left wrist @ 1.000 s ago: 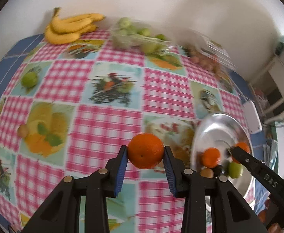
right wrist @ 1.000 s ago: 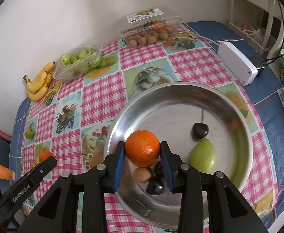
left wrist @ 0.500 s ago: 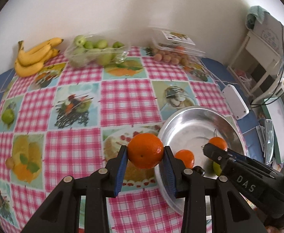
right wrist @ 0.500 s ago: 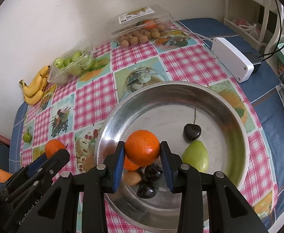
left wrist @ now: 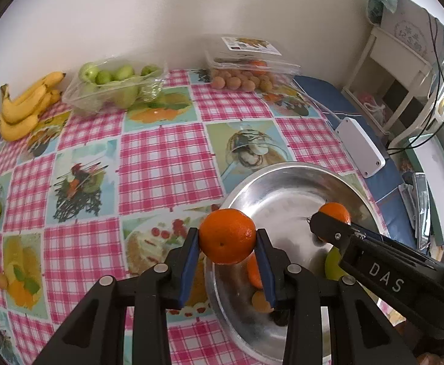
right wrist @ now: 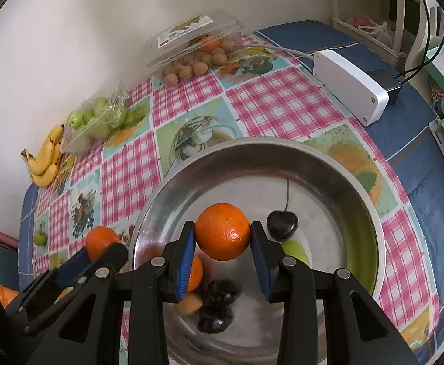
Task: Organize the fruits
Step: 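Carry both held oranges over the steel bowl with both tools, then open both tools to drop the oranges into the bowl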
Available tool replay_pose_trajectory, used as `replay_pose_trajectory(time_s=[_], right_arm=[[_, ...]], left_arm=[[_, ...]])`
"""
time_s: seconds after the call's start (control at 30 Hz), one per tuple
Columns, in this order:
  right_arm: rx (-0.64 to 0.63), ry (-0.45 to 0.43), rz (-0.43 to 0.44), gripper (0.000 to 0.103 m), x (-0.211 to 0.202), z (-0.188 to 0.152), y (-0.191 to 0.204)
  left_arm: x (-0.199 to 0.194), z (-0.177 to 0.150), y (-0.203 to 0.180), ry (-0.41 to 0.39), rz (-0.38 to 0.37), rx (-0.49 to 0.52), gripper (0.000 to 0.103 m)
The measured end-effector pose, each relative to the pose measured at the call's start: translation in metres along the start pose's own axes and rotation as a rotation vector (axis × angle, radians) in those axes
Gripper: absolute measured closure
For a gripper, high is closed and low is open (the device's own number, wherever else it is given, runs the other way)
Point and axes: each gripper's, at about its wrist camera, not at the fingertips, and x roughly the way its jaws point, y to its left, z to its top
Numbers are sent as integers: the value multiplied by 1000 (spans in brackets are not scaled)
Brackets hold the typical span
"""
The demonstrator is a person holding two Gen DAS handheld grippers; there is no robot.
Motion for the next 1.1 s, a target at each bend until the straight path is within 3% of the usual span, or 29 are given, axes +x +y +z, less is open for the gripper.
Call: replay_pose_trajectory(time_s=[1.1], right_arm=[[51,68,-29,65,23,0,-11]], left_arm=[[29,-1,-9,60,-9,30,62]])
